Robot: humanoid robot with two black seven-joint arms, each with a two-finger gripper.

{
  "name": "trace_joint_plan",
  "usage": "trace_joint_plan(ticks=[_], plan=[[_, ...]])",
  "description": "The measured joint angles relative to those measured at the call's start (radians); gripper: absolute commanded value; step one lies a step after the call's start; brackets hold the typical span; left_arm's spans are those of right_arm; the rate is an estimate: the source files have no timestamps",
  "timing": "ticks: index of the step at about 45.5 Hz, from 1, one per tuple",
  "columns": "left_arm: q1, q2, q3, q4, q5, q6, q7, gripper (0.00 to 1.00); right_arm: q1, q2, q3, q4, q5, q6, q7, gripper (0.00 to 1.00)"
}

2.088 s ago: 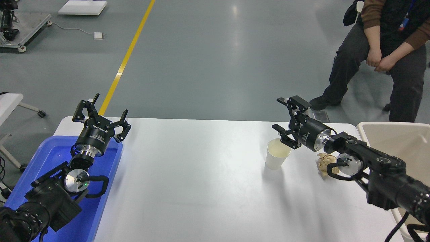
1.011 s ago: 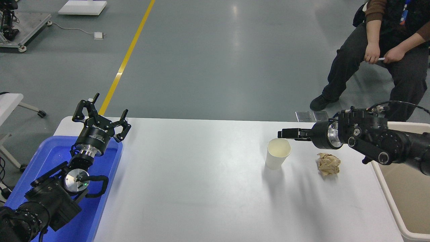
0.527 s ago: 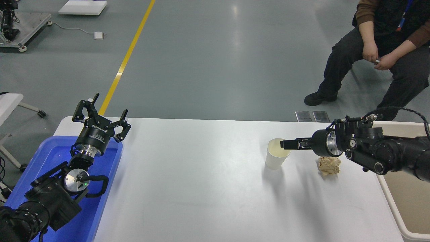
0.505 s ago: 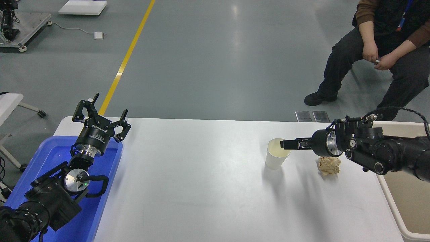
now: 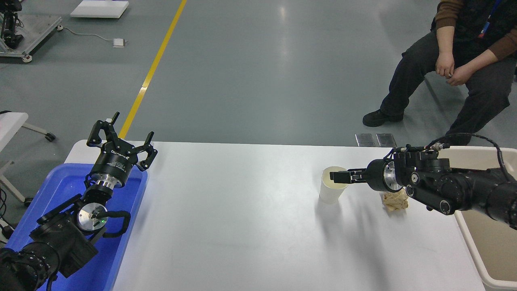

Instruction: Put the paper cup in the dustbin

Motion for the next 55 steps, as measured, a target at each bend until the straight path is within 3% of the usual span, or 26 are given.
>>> trace_joint_plan(ticks=[18, 29, 31, 35, 37, 39, 55], plan=[[0.0, 0.0, 0.0, 0.0, 0.0, 0.0, 0.0, 1.0, -0.018, 0.021, -0.01, -0.026, -0.001, -0.004, 0.0, 0.83], [0.0, 0.0, 0.0, 0.0, 0.0, 0.0, 0.0, 1.0, -0.02, 0.033, -0.028, -0.034, -0.001, -0.004, 0.0, 0.75], [0.0, 0.0, 0.0, 0.0, 0.0, 0.0, 0.0, 1.0, -0.02, 0.037, -0.032, -0.038, -0.001, -0.004, 0.0, 0.69], [0.0, 0.0, 0.0, 0.0, 0.0, 0.0, 0.0, 1.0, -0.02, 0.042, -0.043, -0.041, -0.001, -0.003, -0.001, 0.45], [0.0, 0.0, 0.0, 0.0, 0.0, 0.0, 0.0, 1.0, -0.018, 0.046, -0.051, -0.043, -0.001, -0.002, -0.001, 0.28], [0.0, 0.0, 0.0, 0.0, 0.0, 0.0, 0.0, 1.0, -0.016, 0.048, -0.059, -0.044, -0.002, -0.002, -0.001, 0.0], [0.0, 0.0, 0.0, 0.0, 0.0, 0.0, 0.0, 1.0, 0.0, 0.054, -0.107, -0.046, -0.002, 0.004, -0.002, 0.0]])
